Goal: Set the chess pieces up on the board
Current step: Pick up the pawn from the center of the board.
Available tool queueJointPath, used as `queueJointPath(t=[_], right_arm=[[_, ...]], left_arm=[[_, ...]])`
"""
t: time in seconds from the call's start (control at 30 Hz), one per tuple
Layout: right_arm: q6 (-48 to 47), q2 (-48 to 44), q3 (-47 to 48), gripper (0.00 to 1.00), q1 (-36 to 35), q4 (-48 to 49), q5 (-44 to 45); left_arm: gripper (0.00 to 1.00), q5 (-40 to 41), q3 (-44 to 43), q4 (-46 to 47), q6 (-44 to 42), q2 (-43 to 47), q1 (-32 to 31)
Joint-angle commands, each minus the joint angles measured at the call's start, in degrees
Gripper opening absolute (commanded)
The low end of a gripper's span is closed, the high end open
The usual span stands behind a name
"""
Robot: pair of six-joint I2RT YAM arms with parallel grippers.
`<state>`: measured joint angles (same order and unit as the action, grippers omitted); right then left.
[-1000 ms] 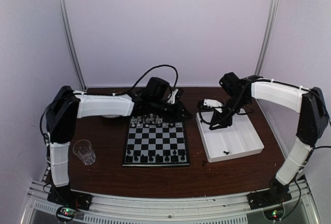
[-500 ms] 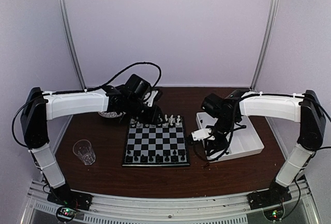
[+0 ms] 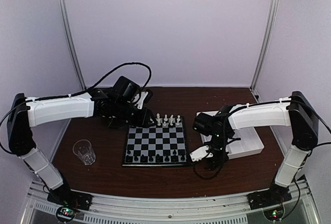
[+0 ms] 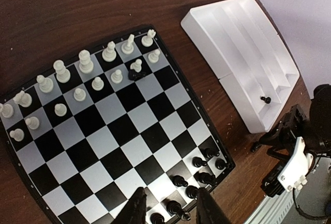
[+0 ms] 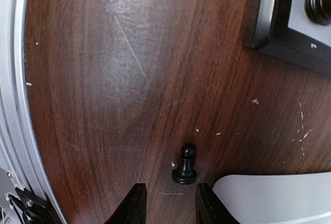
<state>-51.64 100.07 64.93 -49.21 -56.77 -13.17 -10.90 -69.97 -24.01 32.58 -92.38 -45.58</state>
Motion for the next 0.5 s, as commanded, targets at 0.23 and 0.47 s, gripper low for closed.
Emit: queueJointPath(t=[0.23,0.47], right_arm=[[7.0,1.8,-2.4,0.34,-1.2,5.9,5.3],[7.9,2.9,-2.3,0.35,-1.5,5.4,3.8]], left_arm=[[0.34,2.0,1.3,1.9,-1.1,2.5,0.8],[0.34,2.0,2.5,2.6,-0.4,2.9,0.8]])
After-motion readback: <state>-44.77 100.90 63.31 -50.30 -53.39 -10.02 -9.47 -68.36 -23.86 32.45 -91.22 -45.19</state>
